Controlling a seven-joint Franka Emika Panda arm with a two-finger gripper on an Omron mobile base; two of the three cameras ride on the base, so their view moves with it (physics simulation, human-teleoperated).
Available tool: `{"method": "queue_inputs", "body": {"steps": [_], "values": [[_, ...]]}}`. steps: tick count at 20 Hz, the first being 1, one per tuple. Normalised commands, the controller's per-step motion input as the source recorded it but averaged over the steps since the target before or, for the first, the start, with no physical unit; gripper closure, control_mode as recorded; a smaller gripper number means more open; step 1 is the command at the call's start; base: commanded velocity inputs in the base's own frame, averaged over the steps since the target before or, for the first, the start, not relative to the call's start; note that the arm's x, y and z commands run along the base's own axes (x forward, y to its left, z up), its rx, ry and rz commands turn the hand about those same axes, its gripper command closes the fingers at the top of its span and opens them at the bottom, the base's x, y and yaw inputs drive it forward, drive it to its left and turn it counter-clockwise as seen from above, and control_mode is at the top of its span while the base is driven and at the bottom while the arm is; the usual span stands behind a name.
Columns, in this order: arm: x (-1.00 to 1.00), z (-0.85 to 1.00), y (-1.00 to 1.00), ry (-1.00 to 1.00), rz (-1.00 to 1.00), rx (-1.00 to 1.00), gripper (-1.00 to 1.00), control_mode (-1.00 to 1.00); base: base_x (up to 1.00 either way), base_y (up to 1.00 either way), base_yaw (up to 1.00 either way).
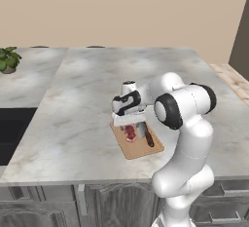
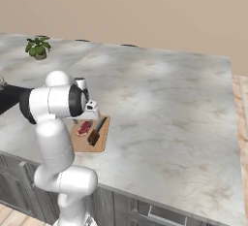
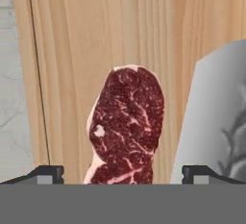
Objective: Pick up the knife from the drawer and place it on the cutting board. Then place the meat from the plate to the cutting board.
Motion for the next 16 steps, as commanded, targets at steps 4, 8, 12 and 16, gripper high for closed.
{"method": "queue_inputs", "body": {"steps": [4, 8, 12, 16], "values": [[-0.06, 0.60, 0.03, 0.00, 0.00, -0.06, -1.00, -1.00, 0.00, 0.00, 0.00], [-0.35, 0.51, 0.00, -0.04, 0.00, -0.06, -1.00, -1.00, 0.00, 0.00, 0.00], [-0.66, 0.46, 0.00, -0.08, 0.00, -0.02, -1.00, -1.00, 0.00, 0.00, 0.00], [-0.97, 0.29, -0.01, -0.07, 0.00, 0.00, -1.00, -1.00, 0.00, 0.00, 0.00]]}}
